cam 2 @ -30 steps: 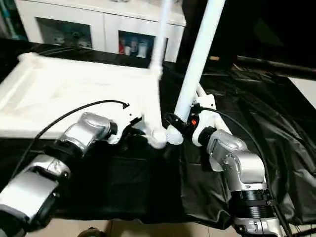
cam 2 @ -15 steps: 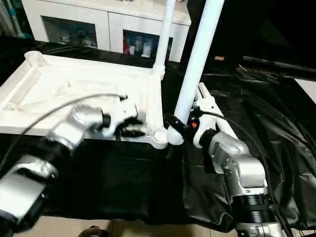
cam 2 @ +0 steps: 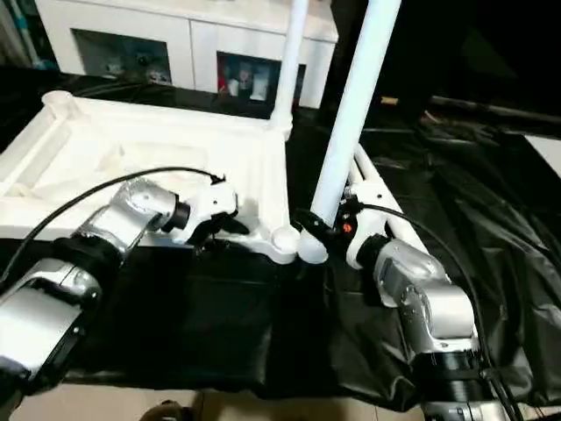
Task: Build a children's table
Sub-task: Pick table leg
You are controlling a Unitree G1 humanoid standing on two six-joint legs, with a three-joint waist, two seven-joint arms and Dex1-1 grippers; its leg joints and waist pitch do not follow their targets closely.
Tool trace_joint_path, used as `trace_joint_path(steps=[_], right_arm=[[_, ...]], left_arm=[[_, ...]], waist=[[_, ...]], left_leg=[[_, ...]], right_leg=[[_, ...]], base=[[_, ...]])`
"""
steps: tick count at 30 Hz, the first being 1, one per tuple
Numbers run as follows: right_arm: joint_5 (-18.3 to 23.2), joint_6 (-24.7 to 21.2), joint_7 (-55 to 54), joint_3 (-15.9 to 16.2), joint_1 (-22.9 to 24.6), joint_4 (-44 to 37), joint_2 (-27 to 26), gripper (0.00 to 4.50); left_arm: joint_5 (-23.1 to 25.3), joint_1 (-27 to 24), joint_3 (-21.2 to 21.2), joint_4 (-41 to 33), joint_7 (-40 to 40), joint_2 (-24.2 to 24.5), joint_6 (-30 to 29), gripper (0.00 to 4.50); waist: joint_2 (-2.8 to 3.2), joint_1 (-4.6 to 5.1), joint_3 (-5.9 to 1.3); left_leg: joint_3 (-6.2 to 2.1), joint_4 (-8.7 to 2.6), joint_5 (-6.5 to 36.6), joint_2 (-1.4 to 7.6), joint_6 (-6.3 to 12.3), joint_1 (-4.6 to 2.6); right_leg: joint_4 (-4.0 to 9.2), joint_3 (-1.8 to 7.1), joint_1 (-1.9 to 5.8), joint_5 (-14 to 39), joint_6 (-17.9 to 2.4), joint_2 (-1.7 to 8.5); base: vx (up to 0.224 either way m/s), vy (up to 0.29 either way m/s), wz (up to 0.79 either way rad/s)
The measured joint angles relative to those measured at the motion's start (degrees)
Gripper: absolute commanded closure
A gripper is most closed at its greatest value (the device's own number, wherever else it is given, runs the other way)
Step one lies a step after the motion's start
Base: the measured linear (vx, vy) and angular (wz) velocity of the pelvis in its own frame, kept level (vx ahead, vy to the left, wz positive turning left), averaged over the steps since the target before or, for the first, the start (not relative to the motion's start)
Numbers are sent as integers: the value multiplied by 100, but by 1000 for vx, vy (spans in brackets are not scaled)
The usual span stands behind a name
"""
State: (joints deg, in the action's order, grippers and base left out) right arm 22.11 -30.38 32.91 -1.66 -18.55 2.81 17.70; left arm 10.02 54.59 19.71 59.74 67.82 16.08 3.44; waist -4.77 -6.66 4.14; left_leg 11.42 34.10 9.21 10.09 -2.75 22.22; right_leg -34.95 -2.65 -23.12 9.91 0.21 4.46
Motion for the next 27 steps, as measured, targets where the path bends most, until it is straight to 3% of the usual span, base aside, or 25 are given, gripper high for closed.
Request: trace_joint_path(steps=[3, 5, 14, 15, 18, 20, 27], right_arm=[[0, 0, 1, 0, 45, -46, 0, 263], [-1, 0, 1, 0, 67, -46, 0, 263], [-3, 0, 3, 2, 70, -51, 0, 263], [-3, 0, 4, 2, 70, -52, 1, 263], [-3, 0, 9, 9, 70, -52, 1, 263], [-4, 0, 10, 10, 71, -52, 2, 263], [-7, -1, 13, 11, 71, -52, 39, 263]], left_arm=[[105, 6, 38, 186, -141, -62, 83, 270], [121, 7, 41, 307, -187, -75, 128, 301], [222, 187, 51, 640, -184, -68, 295, 355], [222, 191, 47, 654, -179, -65, 306, 385], [223, 196, 38, 700, -184, -50, 328, 391], [230, 197, 40, 714, -140, -46, 368, 427], [295, 230, 52, 783, 14, -69, 438, 449]], waist=[[13, 2, -1], [17, 4, -1], [24, 4, -3], [26, 5, -4], [26, 5, -4], [27, 10, -5], [29, 42, -5]], left_leg=[[0, 0, 0, 0, 0, 0], [0, 0, 0, 0, 0, 0], [0, 0, 0, 0, 0, -2], [0, 0, 0, 0, 0, -2], [0, 0, 0, 0, 0, -2], [1, 0, 0, 0, 0, -2], [3, 0, 1, 0, 1, -7]], right_leg=[[0, 0, 0, 0, 0, 0], [-1, -1, 0, 0, 0, 0], [-1, -1, 0, -1, -2, 0], [-1, 0, 0, -1, -2, 0], [0, 0, 0, -1, -2, 0], [0, 0, 0, -1, -2, 0], [-1, 2, 0, -1, -3, -1]], base=[[0, 0, 0], [0, 0, 0], [0, 0, 0], [0, 0, 0], [0, 0, 0], [0, 0, 0], [0, 0, 0]])
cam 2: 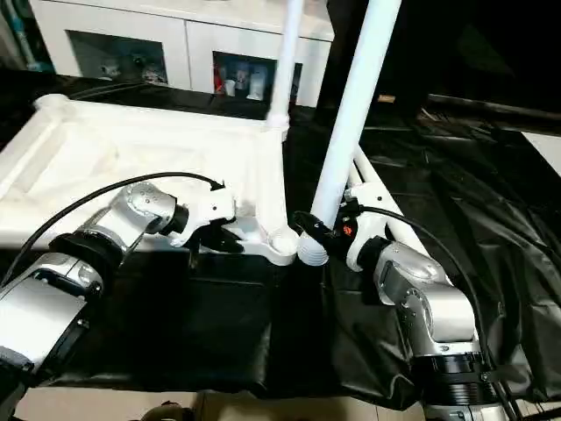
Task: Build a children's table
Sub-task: Pick table leg, then insert table leg to table base
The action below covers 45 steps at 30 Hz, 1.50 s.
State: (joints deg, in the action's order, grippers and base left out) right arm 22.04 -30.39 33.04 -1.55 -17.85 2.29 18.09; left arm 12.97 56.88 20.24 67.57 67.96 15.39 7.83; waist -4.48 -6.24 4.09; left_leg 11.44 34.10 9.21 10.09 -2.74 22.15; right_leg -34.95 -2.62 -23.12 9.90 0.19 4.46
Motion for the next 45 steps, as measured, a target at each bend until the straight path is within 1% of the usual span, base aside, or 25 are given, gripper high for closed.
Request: trace_joint_path(steps=[4, 7, 9, 13, 15, 19, 20, 22, 25, 32, 35, 41, 45], right_arm=[[84, -127, -3, -9, -1, -77, -13, 263], [217, -308, -2, -19, -31, -147, -28, 263], [259, -341, -2, -27, -39, -149, -39, 263], [305, -437, 4, -49, -310, 48, -83, 263], [301, -437, 54, -48, -428, 186, -76, 263], [261, -436, 133, -18, -504, 426, -82, 263], [257, -436, 160, -16, -582, 594, -83, 263], [260, -435, 213, -24, -688, 798, -84, 263], [259, -428, 273, -22, -798, 942, -87, 263], [326, -366, 488, -36, -1155, 1481, -199, 263], [339, -391, 591, -32, -1188, 1508, -218, 263], [364, -445, 727, 47, -1237, 1676, -343, 263], [366, -430, 728, 36, -1272, 1740, -348, 263]], left_arm=[[-25, -39, -21, -33, 28, 5, -81, 449], [-66, -217, -62, -301, 67, 4, -324, 450], [-86, -297, -78, -438, 75, -18, -417, 450], [-213, -627, -243, -1039, -12, -33, -982, 450], [-239, -742, -242, -1330, -32, -64, -1219, 450], [-248, -931, -235, -1739, -63, 2, -1419, 450], [-241, -1051, -230, -1987, -59, 62, -1503, 450], [-201, -1177, -225, -2251, -52, 128, -1582, 450], [-187, -1325, -190, -2583, -67, 204, -1672, 450], [-188, -1528, -147, -3096, -79, 298, -1773, 450], [-195, -1594, -129, -3275, -62, 340, -1837, 450], [-202, -1601, -121, -3423, -53, 353, -1926, 450], [-209, -1618, -121, -3527, -33, 374, -2038, 450]], waist=[[8, 8, -4], [30, 8, -19], [28, -14, -21], [24, 0, -23], [22, -1, -24], [21, 10, -23], [16, 45, -20], [7, 82, -16], [-9, 112, -14], [-53, 120, 0], [-67, 120, 3], [-100, 112, 28], [-115, 117, 38]], left_leg=[[0, -1, 0, 0, 0, -8], [2, 0, 2, 0, 3, -12], [2, 0, 2, 0, 3, -13], [5, 0, 2, 0, 3, -19], [6, 0, 2, 0, 3, -20], [5, -2, 2, 0, 3, -20], [5, -2, 2, 0, 3, -19], [5, -6, 2, 0, 3, -17], [6, -17, 2, 0, 3, -16], [6, -40, 2, -2, 3, -13], [6, -53, 5, -5, 6, -14], [6, -71, 5, -6, 5, -13], [7, -84, 4, -7, 4, -14]], right_leg=[[-2, 1, 4, 0, 0, 0], [2, 3, 10, 2, -3, 0], [2, 2, 10, 4, -4, 0], [-1, 5, 11, 4, -4, 1], [0, 5, 13, 5, -2, 1], [0, 6, 11, 26, 32, 1], [1, 7, 10, 26, 32, 1], [1, 6, 7, 28, 35, 1], [4, 5, 5, 35, 32, 1], [8, 2, -1, 46, 21, 1], [8, 3, -3, 56, 10, 1], [9, 0, -9, 70, 7, 1], [14, 0, -12, 71, 7, 1]], base=[[0, 0, 0], [0, 0, 0], [0, 0, 0], [0, 0, 0], [0, 0, 0], [0, 0, 0], [0, 0, 0], [0, 0, 0], [0, 0, 0], [0, 0, 0], [0, 0, 0], [0, 0, 0], [0, 0, 0]])
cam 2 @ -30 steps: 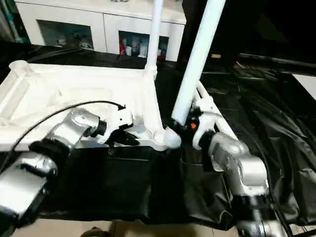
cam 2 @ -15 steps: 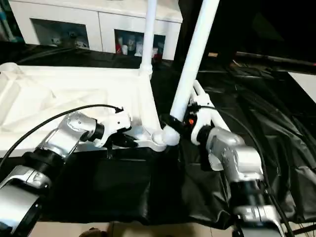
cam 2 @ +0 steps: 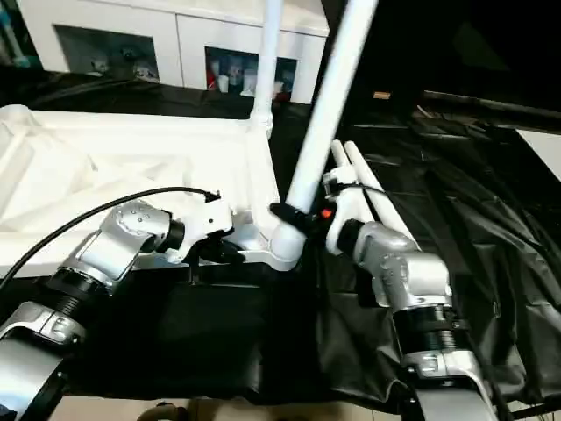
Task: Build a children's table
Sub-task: Insert table leg to table base
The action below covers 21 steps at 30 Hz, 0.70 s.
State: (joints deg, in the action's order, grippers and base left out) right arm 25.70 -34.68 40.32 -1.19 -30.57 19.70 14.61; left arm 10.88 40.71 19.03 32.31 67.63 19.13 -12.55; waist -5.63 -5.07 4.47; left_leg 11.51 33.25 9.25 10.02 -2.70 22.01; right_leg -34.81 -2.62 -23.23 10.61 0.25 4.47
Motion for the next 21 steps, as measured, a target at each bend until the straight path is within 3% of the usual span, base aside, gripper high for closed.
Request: trace_joint_path(steps=[7, 14, 21], right_arm=[[24, 166, -48, -94, 25, 144, -60, 263], [204, 548, -48, -382, 417, 41, -249, 263], [95, 1360, -10, -308, 922, -271, -415, 263]], left_arm=[[-36, 0, 0, -15, 11, 16, -4, 450], [-79, -64, 0, -156, 14, 23, -81, 450], [-118, -70, 0, -149, -4, -8, -88, 450]], waist=[[16, 0, 14], [50, -8, 22], [95, -31, 24]], left_leg=[[1, -12, 0, -2, 0, 0], [4, -41, 0, -5, -1, -1], [5, -69, 0, -9, -1, -5]], right_leg=[[11, 1, -1, 1, 0, 0], [43, -1, 4, -1, -3, 0], [73, -4, 11, -3, -6, 0]], base=[[0, 0, 0], [0, 0, 0], [0, 0, 0]])
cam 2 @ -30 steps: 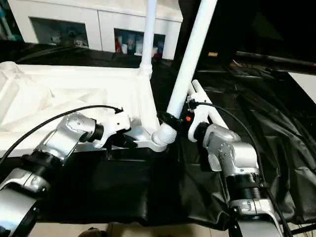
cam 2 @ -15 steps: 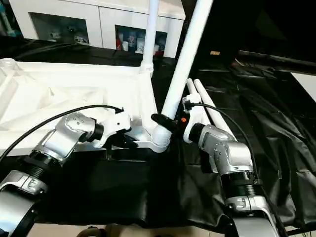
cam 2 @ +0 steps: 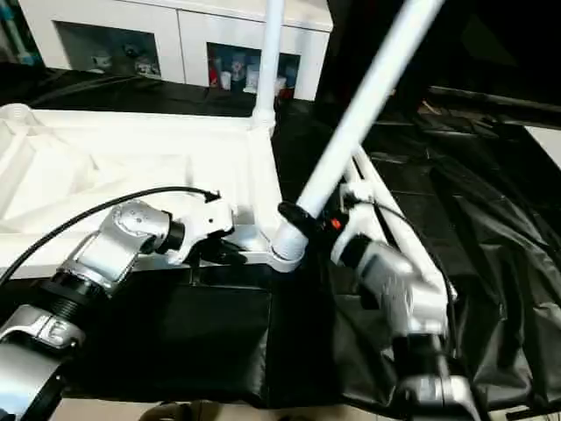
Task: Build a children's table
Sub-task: Insert table leg to table base
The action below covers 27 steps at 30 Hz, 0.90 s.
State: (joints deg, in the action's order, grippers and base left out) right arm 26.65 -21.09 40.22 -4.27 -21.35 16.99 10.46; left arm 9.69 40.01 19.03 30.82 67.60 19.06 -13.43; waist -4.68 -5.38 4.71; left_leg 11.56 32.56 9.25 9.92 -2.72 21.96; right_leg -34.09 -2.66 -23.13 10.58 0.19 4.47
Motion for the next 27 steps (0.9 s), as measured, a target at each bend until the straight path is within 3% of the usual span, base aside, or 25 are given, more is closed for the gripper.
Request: trace_joint_path(steps=[5, 16, 22, 27], right_arm=[[-435, 560, 5, 366, 180, -264, 77, 264], [-896, 920, 10, 704, 171, -356, 224, 264], [-881, 946, 24, 682, 145, -272, 198, 264], [-517, 894, 19, 358, 136, -23, 16, 264]], left_arm=[[-7, 0, 0, 1, -9, 6, -1, 450], [-3, 38, 1, 125, -38, -16, 87, 450], [6, 38, 7, 135, -64, -25, 90, 450], [8, 37, 8, 137, -100, -17, 94, 450]], waist=[[5, 6, 2], [-12, 9, -9], [-33, 12, -18], [-36, 21, -20]], left_leg=[[0, -3, 0, -1, 0, -1], [0, -9, 0, -2, 0, -3], [1, -8, 0, -2, 0, -4], [1, -7, -1, -2, 0, -3]], right_leg=[[4, 0, 1, 0, 0, 0], [6, 2, 3, 13, 21, 0], [5, 2, 5, 13, 21, 0], [5, 3, 5, 11, 19, 0]], base=[[0, 0, 0], [0, 0, 0], [0, 0, 0], [0, 0, 0]])
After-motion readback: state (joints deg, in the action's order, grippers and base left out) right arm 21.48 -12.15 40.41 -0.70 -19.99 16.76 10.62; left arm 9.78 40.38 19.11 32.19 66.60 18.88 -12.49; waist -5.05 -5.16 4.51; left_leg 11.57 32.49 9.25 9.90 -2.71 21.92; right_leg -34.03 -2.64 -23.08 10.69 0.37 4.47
